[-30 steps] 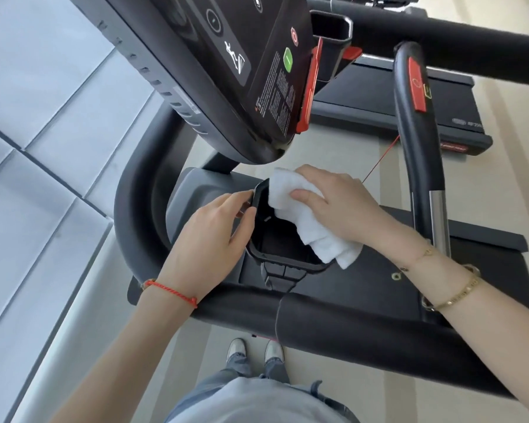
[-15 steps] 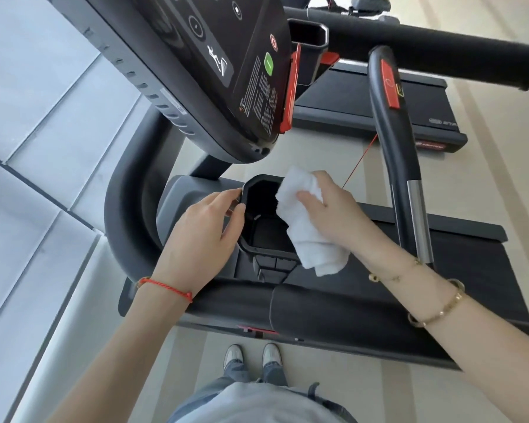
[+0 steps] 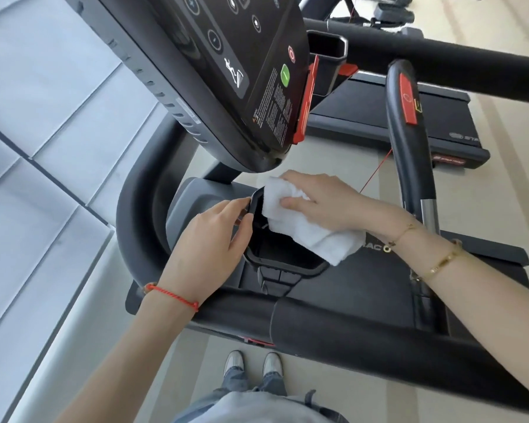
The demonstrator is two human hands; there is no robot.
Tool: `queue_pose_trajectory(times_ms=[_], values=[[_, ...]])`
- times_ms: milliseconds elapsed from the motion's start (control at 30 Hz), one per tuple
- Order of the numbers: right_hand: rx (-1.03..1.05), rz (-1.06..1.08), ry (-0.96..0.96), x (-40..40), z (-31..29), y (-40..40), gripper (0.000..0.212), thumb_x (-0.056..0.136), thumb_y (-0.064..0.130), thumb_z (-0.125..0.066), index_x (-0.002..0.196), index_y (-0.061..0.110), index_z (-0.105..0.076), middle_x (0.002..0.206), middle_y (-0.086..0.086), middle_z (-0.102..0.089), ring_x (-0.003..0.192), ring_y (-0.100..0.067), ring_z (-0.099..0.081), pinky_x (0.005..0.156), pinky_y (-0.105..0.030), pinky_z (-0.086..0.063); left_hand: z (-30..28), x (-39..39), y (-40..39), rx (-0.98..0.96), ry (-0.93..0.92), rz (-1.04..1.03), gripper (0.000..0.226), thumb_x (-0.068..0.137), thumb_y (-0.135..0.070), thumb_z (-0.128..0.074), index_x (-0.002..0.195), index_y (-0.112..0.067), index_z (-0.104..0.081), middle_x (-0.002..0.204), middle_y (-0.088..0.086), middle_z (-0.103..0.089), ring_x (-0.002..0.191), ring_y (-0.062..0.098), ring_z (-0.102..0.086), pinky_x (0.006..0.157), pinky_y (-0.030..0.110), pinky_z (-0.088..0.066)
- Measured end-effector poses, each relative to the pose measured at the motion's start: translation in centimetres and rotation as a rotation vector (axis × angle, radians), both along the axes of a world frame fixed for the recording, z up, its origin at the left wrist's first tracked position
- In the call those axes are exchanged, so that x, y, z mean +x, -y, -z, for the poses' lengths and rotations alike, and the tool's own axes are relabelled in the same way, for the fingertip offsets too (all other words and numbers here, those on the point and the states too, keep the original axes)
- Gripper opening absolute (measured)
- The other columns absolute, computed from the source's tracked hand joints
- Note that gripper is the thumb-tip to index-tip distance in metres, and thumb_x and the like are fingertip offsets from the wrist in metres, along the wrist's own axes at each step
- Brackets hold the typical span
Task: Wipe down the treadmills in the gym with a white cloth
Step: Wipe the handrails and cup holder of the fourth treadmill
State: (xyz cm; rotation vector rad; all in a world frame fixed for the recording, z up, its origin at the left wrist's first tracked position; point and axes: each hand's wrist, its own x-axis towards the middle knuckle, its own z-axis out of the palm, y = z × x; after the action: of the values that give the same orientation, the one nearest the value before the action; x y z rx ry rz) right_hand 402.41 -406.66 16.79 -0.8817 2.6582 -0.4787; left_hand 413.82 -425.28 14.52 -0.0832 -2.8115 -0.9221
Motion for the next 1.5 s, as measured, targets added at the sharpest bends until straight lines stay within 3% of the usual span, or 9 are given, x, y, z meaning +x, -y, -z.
queue_pose_trajectory(times_ms=[100, 200, 333, 500, 700, 967, 1167, 1400, 1500], values=[[0.093, -0.139, -0.223, -0.5, 0.5, 1.8, 0.025, 0.099, 0.043, -0.041, 0.106, 0.019, -0.044, 0.089, 0.004, -0.059, 0.068, -0.027, -0.049, 0.060, -0.036, -0.030, -0.2, 0.1, -0.1, -0.011, 0.001, 0.000, 0.035, 0.099, -0.026, -0.048, 0.129, -0.012, -0.059, 0.109, 0.001, -0.068, 0.091, 0.021, -0.066, 0.082, 0.038, -0.053], [0.063, -0.110, -0.345, 0.7, 1.0, 1.4, 0.030, 0.100, 0.043, -0.038, 0.117, 0.020, -0.045, 0.109, 0.003, -0.062, 0.069, -0.028, -0.051, 0.061, -0.035, -0.031, -0.4, 0.2, -0.1, -0.021, -0.001, 0.001, 0.035, 0.099, -0.025, -0.049, 0.129, -0.011, -0.060, 0.109, 0.001, -0.068, 0.091, 0.021, -0.066, 0.083, 0.039, -0.053], [-0.084, 0.094, -0.138, 2.0, 1.0, -1.9, 0.030, 0.101, 0.040, -0.039, 0.127, 0.025, -0.045, 0.108, 0.004, -0.060, 0.089, -0.024, -0.055, 0.070, -0.035, -0.032, -0.6, 0.3, -0.2, -0.026, -0.001, -0.007, 0.035, 0.100, -0.026, -0.048, 0.130, -0.013, -0.059, 0.108, -0.001, -0.068, 0.091, 0.018, -0.065, 0.085, 0.038, -0.052], [-0.038, -0.024, -0.061, 1.2, 0.4, -1.2, 0.035, 0.103, 0.034, -0.035, 0.136, 0.022, -0.037, 0.129, 0.000, -0.054, 0.103, -0.031, -0.056, 0.085, -0.042, -0.041, -0.7, 0.1, -0.3, -0.033, 0.001, -0.007, 0.036, 0.100, -0.026, -0.048, 0.130, -0.012, -0.059, 0.108, 0.000, -0.068, 0.090, 0.018, -0.066, 0.084, 0.035, -0.053], [-0.186, 0.165, -0.066, 1.8, 0.7, -0.5, 0.025, 0.097, 0.038, -0.050, 0.121, 0.029, -0.051, 0.084, 0.015, -0.058, 0.082, -0.019, -0.053, 0.067, -0.032, -0.036, -0.7, 0.1, -0.2, -0.015, -0.006, 0.005, 0.038, 0.099, -0.028, -0.045, 0.132, -0.014, -0.057, 0.110, -0.001, -0.067, 0.092, 0.019, -0.065, 0.087, 0.039, -0.052], [-0.605, 0.671, 0.289, 10.4, 2.1, -1.4, 0.060, 0.096, 0.030, -0.050, 0.145, 0.031, -0.015, 0.136, 0.004, -0.042, 0.117, -0.014, -0.047, 0.094, -0.030, -0.040, -0.8, -0.6, 0.6, -0.025, 0.015, 0.100, 0.046, 0.098, -0.034, -0.041, 0.142, -0.022, -0.045, 0.118, -0.002, -0.061, 0.095, 0.021, -0.062, 0.087, 0.039, -0.051], [-0.402, 0.672, 0.281, 6.7, 0.5, -1.0, 0.048, 0.099, 0.030, -0.048, 0.141, 0.019, -0.027, 0.119, -0.001, -0.052, 0.100, -0.016, -0.050, 0.070, -0.026, -0.038, -0.6, -2.3, 0.5, -0.054, -0.001, 0.193, 0.053, 0.095, -0.040, -0.044, 0.143, -0.019, -0.045, 0.123, 0.000, -0.059, 0.101, 0.022, -0.061, 0.088, 0.036, -0.051], [-0.560, 0.851, 0.343, 11.3, 1.4, -0.4, 0.056, 0.096, 0.033, -0.052, 0.142, 0.022, -0.022, 0.124, 0.002, -0.051, 0.107, -0.013, -0.054, 0.088, -0.031, -0.048, 0.5, -2.3, 0.6, 0.026, -0.029, 0.191, 0.048, 0.096, -0.032, -0.053, 0.141, -0.021, -0.046, 0.117, -0.005, -0.058, 0.092, 0.002, -0.049, 0.079, 0.016, -0.037], [-0.460, 0.837, 0.314, 10.2, 1.5, -0.7, 0.051, 0.096, 0.033, -0.053, 0.136, 0.016, -0.025, 0.113, -0.001, -0.053, 0.096, -0.013, -0.055, 0.075, -0.030, -0.046, 0.7, -2.4, 0.5, 0.054, -0.025, 0.177, 0.047, 0.095, -0.030, -0.056, 0.141, -0.021, -0.047, 0.118, -0.006, -0.058, 0.094, 0.002, -0.050, 0.081, 0.012, -0.037]])
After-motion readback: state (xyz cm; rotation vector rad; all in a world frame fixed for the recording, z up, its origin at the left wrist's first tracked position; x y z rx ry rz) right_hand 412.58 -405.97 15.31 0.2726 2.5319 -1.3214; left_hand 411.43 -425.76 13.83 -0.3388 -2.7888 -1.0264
